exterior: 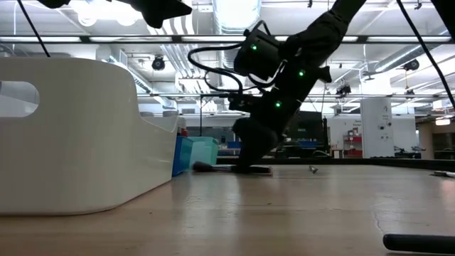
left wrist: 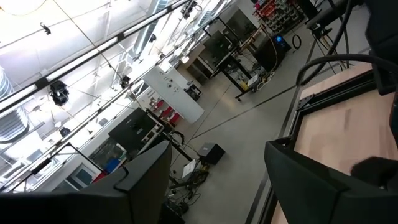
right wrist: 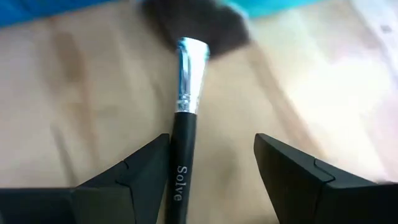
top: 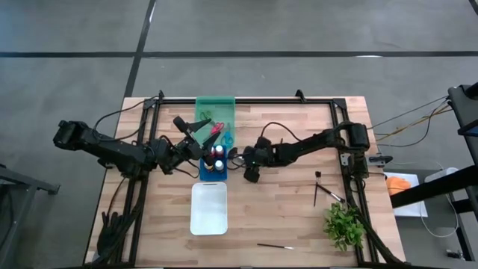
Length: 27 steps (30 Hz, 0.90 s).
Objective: Pick & Place Paint Supplies
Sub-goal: Put the black highlighter brush into the white bin
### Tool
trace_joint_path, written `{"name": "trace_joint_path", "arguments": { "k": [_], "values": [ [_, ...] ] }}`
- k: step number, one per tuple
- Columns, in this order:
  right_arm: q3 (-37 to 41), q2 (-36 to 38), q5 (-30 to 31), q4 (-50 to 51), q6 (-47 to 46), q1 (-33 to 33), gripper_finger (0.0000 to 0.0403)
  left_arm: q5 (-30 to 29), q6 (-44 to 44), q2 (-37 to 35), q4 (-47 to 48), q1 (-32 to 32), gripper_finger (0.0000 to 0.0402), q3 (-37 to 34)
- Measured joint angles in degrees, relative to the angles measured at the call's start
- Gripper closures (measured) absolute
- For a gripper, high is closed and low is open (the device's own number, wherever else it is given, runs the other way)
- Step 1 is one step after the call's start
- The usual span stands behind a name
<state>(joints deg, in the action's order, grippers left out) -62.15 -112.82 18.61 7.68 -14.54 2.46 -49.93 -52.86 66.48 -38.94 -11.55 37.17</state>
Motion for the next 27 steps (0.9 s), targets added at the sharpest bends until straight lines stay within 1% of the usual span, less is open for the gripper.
{"name": "trace_joint_path", "arguments": {
  "k": [3,8,10,12,14,17,20,21,27],
  "values": [
    [0.55,0.93,2.86,1.76,0.36,0.07,0.0170,0.00,0.10,0.00,0.00,0.00,0.0135,0.00],
    [1.65,1.18,2.54,1.54,-0.51,0.35,0.0171,0.00,0.26,0.00,0.00,0.00,0.0135,0.00],
    [2.13,1.21,2.07,1.31,-0.79,0.34,0.0182,0.00,0.42,0.00,0.00,0.00,0.0135,0.00],
    [2.43,1.23,0.65,1.03,-1.13,0.45,0.0204,0.02,0.42,0.00,0.00,0.00,0.0135,0.00],
    [2.62,1.23,-1.11,0.88,-0.89,0.61,0.0237,0.02,0.42,0.00,0.00,0.00,0.0135,0.00],
    [2.93,1.28,-3.24,0.40,-0.13,0.66,0.0296,0.02,0.44,0.00,0.00,0.00,0.0135,0.00],
    [2.97,1.28,-4.06,0.41,0.81,0.62,0.0358,0.02,0.44,0.00,0.00,0.00,0.0135,0.00],
    [2.92,1.28,-4.72,0.53,1.29,0.65,0.0372,0.04,0.44,0.00,0.00,0.00,0.0135,0.00],
    [3.18,2.69,-6.75,1.15,1.87,0.70,0.0373,0.03,0.44,0.00,0.00,0.00,0.0135,0.00]
  ]
}}
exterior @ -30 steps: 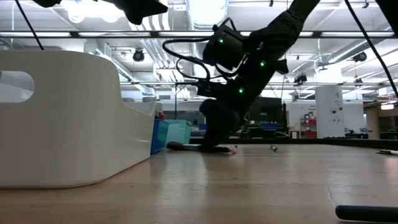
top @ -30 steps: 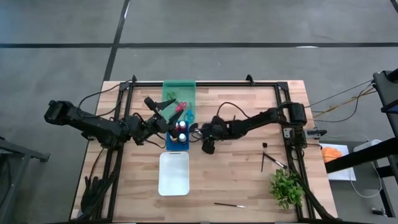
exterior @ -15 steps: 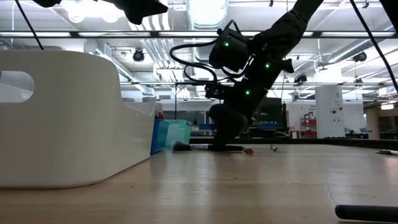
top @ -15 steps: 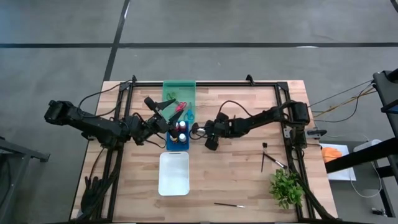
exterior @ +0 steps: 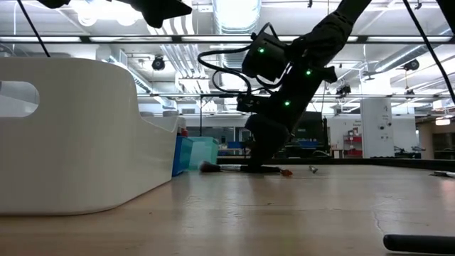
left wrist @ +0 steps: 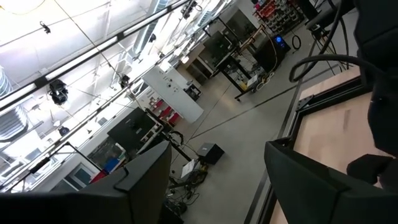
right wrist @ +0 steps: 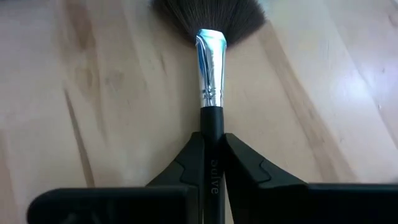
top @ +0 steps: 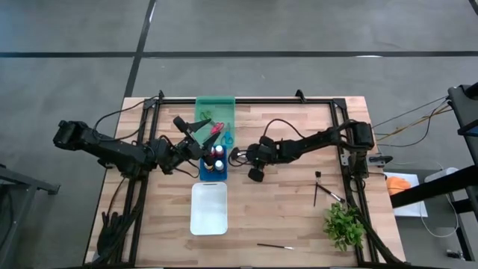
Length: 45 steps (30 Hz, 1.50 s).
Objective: Pick & Place Paint Supplies
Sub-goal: Put the black highlighter brush into the white bin
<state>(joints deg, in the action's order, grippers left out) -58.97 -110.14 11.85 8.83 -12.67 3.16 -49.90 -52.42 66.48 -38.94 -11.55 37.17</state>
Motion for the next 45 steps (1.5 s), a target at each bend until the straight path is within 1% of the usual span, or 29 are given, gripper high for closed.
{"name": "trace_joint_path", "arguments": {
  "k": [3,6,11,13,19,22,25,30,33,37,43,45],
  "values": [
    [1.37,2.57,-0.67,1.34,0.30,-0.11,0.0373,0.01,0.00,0.00,-0.01,0.00,0.0135,0.00],
    [3.11,5.95,-2.97,1.41,0.44,-0.18,0.0373,0.01,0.02,-0.02,0.00,0.00,0.0135,0.00],
    [6.58,12.69,-4.75,-2.08,0.72,-0.48,0.0373,0.61,0.40,-0.02,0.13,0.00,0.0135,0.00],
    [8.41,15.58,-5.72,-3.94,0.95,-0.68,0.0373,2.12,0.94,-0.07,1.36,0.01,0.0135,0.00],
    [14.17,25.61,-10.03,-11.89,1.34,-0.65,0.0373,10.60,2.85,-0.09,9.76,0.00,0.0135,0.00],
    [16.34,29.80,-10.97,-14.70,0.99,-0.68,0.0373,17.34,4.22,-0.05,13.79,0.02,0.0135,-0.02],
    [18.14,32.44,-11.92,-17.61,0.87,-0.65,0.0373,24.93,5.19,-0.06,13.68,0.02,0.0135,0.19],
    [20.39,34.01,-17.49,-24.54,0.74,-0.70,0.0373,35.56,6.77,0.03,13.53,0.17,0.0135,1.29],
    [20.66,33.59,-18.68,-25.79,0.66,-0.74,0.0373,40.34,7.48,0.11,16.16,0.37,0.0135,1.25],
    [19.82,31.88,-21.62,-27.51,0.68,-1.02,0.0373,40.97,8.99,0.11,16.37,0.46,0.0135,1.57],
    [18.14,27.94,-29.72,-31.46,0.82,-1.26,0.0373,40.95,9.05,0.10,16.68,0.46,0.0135,1.57],
    [16.82,26.21,-30.88,-32.02,0.81,-1.80,0.0373,40.95,9.72,-0.02,16.72,0.46,0.0135,1.57]
  ]
}}
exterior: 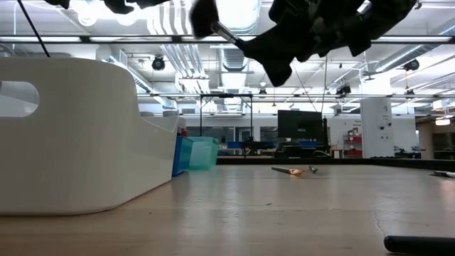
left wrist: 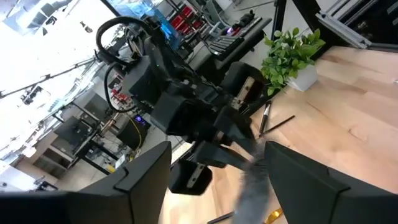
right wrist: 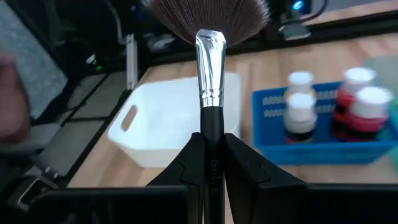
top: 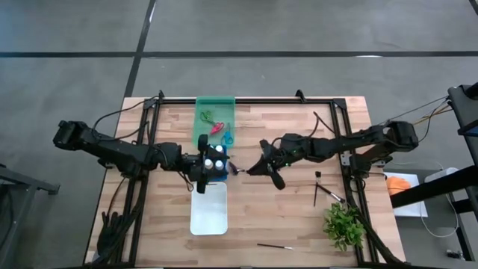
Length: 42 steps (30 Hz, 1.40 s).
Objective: Pick & Place Paint Supplies
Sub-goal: Put the black highlighter brush into the white bin
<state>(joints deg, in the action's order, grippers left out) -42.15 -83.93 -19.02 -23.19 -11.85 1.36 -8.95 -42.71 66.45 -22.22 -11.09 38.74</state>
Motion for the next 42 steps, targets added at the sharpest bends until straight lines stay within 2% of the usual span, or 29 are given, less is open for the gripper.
{"name": "trace_joint_path", "arguments": {
  "k": [4,7,11,20,24,28,31,35,38,42],
  "values": [
    [-1.97,-2.42,-0.67,0.19,0.60,-1.14,0.0373,0.23,4.87,-0.15,2.92,-0.09,0.0135,0.63],
    [-3.04,-2.81,-0.68,0.06,1.34,-1.45,0.0373,4.07,7.73,-0.15,10.11,-0.17,0.0135,2.84],
    [-4.11,-2.63,-0.66,0.10,1.59,-1.55,0.0373,8.28,9.50,-0.17,13.29,-0.89,0.0135,4.50],
    [-7.67,-5.13,-2.64,0.25,4.49,-4.62,0.0373,7.40,8.02,-4.72,16.34,-5.78,0.0135,4.40],
    [-10.05,-7.74,-3.87,0.25,6.45,-5.71,0.0373,-2.31,9.96,-9.95,18.97,-9.48,0.0135,4.30],
    [-13.71,-11.66,-4.71,0.29,8.84,-6.65,0.0373,-18.77,14.88,-13.91,19.74,-13.80,0.0135,2.51],
    [-17.66,-15.35,-7.50,0.27,9.96,-6.77,0.0373,-31.59,16.82,-15.09,19.96,-16.54,0.0135,1.28],
    [-23.10,-20.64,-11.12,0.65,13.17,-6.76,0.0373,-45.06,17.28,-15.22,20.06,-18.75,0.0135,0.27],
    [-26.94,-24.22,-13.17,2.04,16.03,-6.77,0.0373,-49.84,18.23,-15.28,20.20,-18.97,0.0135,-0.25],
    [-30.96,-28.66,-15.49,3.30,21.29,-7.17,0.0373,-50.02,18.85,-15.31,20.54,-18.97,0.0135,-0.92]
  ]
}}
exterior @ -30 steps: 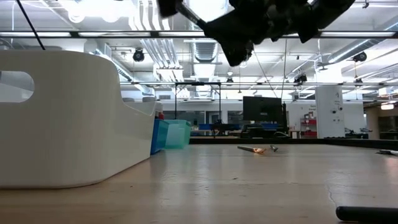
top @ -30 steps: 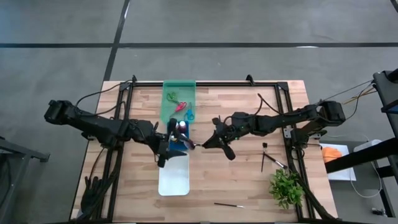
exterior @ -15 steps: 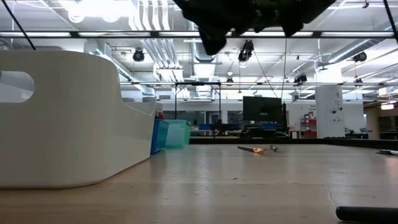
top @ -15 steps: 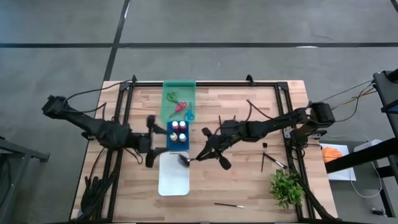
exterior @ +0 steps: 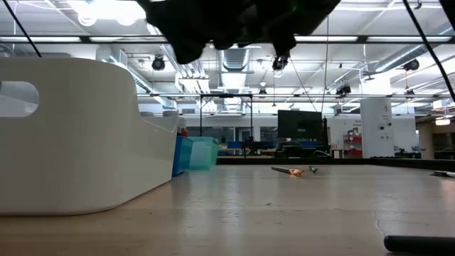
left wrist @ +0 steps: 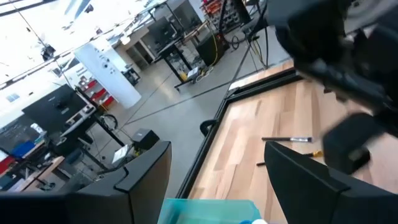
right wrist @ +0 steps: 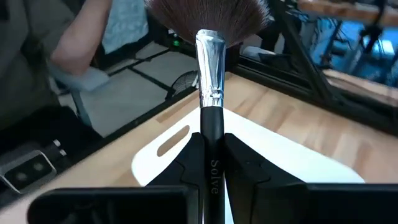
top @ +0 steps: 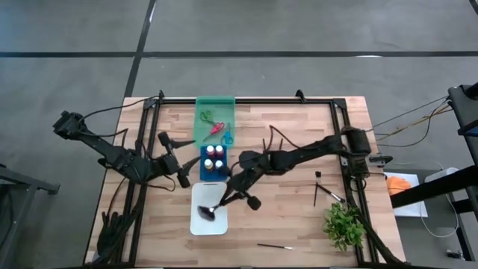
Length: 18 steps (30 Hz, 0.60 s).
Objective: Pick & Place Paint Supplies
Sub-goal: Put the black highlighter brush into the white bin
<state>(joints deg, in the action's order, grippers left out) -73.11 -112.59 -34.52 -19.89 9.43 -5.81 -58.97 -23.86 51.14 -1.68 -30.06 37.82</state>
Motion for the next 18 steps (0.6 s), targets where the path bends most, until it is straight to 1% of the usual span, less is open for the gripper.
{"name": "trace_joint_path", "arguments": {
  "k": [4,13,18],
  "values": [
    [-3.77,-4.59,-0.74,0.42,6.59,-0.75,0.0373,0.03,0.70,0.02,-0.01,0.00,0.0135,-0.02],
    [-11.06,-12.63,-1.77,3.25,11.39,0.94,0.0373,0.51,1.45,-0.01,0.40,-0.02,0.0135,-0.72],
    [-13.09,-14.61,-2.63,7.39,15.16,1.21,0.0373,1.87,1.44,-0.05,0.21,-0.02,0.0135,-0.72]
  ]
}}
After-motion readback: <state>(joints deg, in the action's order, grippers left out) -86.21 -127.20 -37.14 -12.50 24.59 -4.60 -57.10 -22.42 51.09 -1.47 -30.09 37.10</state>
